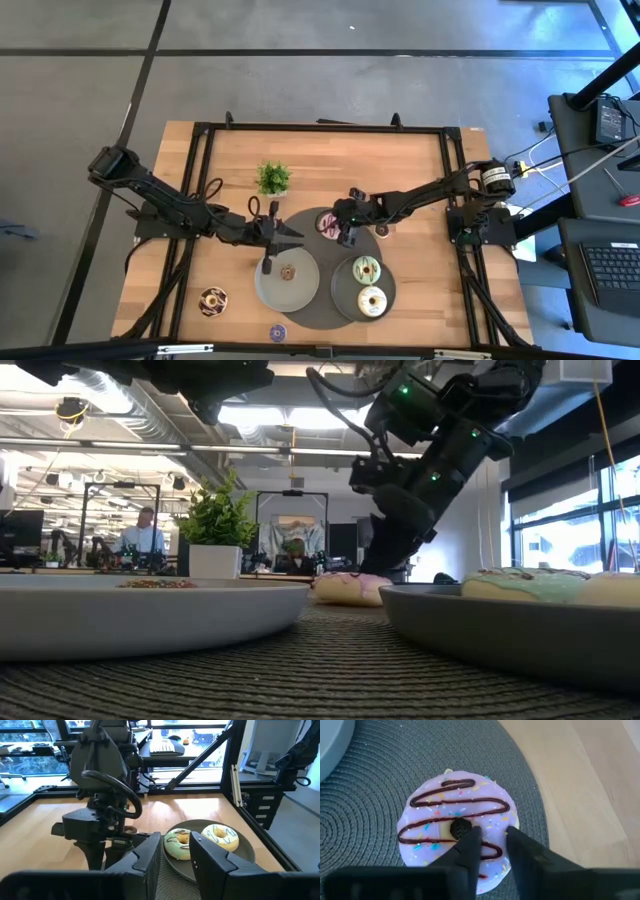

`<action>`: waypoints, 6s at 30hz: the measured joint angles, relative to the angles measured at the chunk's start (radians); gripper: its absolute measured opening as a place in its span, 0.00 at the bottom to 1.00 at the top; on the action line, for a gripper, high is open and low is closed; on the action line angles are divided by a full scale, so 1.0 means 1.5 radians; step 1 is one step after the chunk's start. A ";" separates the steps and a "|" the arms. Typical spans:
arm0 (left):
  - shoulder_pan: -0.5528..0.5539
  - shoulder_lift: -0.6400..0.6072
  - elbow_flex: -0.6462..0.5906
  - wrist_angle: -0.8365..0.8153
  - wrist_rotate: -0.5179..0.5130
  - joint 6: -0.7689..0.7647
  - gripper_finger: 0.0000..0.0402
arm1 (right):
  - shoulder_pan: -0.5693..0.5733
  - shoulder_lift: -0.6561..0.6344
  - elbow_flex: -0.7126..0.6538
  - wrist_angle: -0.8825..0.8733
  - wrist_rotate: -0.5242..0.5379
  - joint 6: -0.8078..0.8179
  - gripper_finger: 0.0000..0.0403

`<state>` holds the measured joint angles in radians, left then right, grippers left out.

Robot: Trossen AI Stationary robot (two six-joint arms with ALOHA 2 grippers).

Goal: Pick & Place donuts
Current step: Put the large pink donut on the dark grey plate, then put the large black donut on the dark grey plate

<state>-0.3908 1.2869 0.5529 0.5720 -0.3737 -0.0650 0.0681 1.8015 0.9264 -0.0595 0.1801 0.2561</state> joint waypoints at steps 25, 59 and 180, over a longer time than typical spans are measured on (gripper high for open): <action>0.000 0.000 0.001 -0.001 0.000 0.000 0.24 | 0.272 -0.104 0.089 -0.150 0.039 0.005 0.02; 0.000 0.001 0.001 -0.015 0.001 -0.018 0.25 | 0.363 0.026 0.089 -0.138 0.129 0.141 0.02; -0.379 0.227 0.231 -0.930 0.318 -0.746 0.38 | 0.223 -0.220 0.027 -0.203 0.215 -0.054 0.51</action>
<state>-0.9599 1.6267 0.8997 -0.8234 0.1033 -1.1838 0.4030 1.4712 0.9676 -0.3634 0.5030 0.1754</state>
